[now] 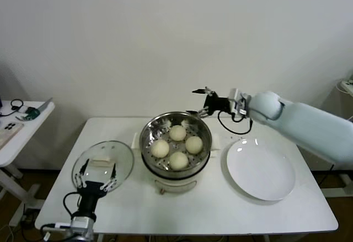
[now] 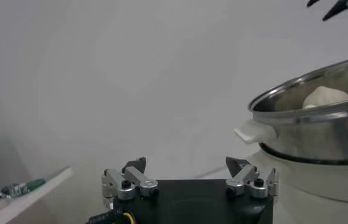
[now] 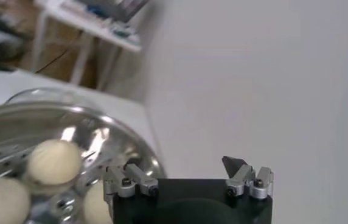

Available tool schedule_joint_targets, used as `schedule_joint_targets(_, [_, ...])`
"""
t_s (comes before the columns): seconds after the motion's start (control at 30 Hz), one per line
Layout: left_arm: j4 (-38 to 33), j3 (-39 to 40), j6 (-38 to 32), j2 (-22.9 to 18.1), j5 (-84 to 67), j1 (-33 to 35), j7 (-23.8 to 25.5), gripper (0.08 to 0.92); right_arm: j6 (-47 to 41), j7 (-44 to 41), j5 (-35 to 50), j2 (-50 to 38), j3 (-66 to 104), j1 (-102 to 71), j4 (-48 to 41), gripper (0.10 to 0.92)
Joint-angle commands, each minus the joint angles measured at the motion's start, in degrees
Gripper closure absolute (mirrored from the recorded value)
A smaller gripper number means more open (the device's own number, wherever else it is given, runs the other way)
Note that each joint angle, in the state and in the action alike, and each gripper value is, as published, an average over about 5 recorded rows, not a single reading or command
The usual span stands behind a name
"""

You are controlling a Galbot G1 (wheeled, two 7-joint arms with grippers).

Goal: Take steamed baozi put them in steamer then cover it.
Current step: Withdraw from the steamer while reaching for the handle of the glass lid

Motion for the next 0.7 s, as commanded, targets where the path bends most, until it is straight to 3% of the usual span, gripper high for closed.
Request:
schedule_joint_targets(0.03, [-1.04,-0.87,0.91,-0.82,10.66,0.07,0.30,0.177,3.03,10.75,-7.82,-5.94,46.79,-42.60,8.51,0.203])
schedule_joint_targets(0.33, [-2.83,-2.64,6.94,-0.28,30.64,1.13,-0.73,0.177,2.27,12.85,-12.75,6.37,76.08,-69.12,13.42,0.203])
schedule_joint_targets(0.7, [-1.19,-1.80,17.88,4.84,58.22,0.47,-2.86,0.177,-0.06,14.11,-16.52,16.72,87.56,-84.82,17.44,0.203])
